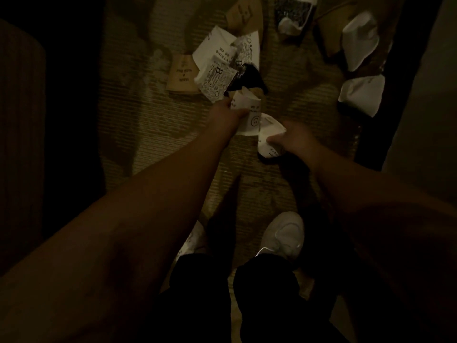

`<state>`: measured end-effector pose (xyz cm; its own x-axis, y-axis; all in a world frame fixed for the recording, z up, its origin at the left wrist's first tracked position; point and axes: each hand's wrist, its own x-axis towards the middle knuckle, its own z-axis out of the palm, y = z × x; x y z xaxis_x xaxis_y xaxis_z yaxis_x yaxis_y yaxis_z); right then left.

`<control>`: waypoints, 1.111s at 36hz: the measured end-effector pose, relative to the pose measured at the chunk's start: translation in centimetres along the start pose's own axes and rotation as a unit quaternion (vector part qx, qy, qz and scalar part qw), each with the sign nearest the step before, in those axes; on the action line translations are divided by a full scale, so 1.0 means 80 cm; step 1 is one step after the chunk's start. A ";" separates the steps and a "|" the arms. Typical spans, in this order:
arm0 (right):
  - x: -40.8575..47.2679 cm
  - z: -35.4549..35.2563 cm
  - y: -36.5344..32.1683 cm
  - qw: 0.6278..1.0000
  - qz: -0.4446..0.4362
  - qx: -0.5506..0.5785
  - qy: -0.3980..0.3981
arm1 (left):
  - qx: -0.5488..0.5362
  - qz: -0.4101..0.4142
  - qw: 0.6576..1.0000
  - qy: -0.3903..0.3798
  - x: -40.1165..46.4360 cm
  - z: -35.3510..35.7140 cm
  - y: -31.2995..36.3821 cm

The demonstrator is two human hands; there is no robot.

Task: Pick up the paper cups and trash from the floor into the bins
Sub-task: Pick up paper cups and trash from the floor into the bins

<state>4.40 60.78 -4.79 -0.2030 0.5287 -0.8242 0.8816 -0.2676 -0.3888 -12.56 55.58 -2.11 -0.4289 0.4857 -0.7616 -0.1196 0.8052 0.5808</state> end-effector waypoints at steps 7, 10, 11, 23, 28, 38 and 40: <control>-0.024 -0.014 0.014 0.996 0.046 0.072 0.017 | 0.007 -0.019 1.000 0.014 0.000 0.008 0.008; -0.046 -0.031 0.012 0.994 0.057 0.095 0.025 | -0.013 -0.026 0.999 0.017 -0.015 -0.006 0.010; -0.057 -0.037 0.008 0.991 0.063 0.113 0.029 | -0.025 -0.032 0.999 0.017 -0.024 -0.014 0.012; -0.236 -0.109 -0.095 0.981 0.022 0.187 0.035 | -0.131 -0.097 0.986 0.023 -0.183 -0.147 0.090; -0.316 -0.141 -0.171 0.989 0.017 0.146 0.035 | -0.177 -0.093 0.979 0.035 -0.263 -0.216 0.144; -0.463 -0.175 -0.317 0.989 -0.027 0.136 0.046 | -0.288 -0.093 0.952 0.055 -0.416 -0.355 0.223; -0.489 -0.173 -0.345 0.991 -0.043 0.121 0.040 | -0.301 -0.094 0.947 0.062 -0.443 -0.381 0.233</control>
<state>-6.09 58.61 43.91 -0.2301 0.6171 -0.7525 0.7332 -0.3985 -0.5510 -26.86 43.01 44.42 -0.4467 0.2787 -0.8502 -0.6769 0.5161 0.5248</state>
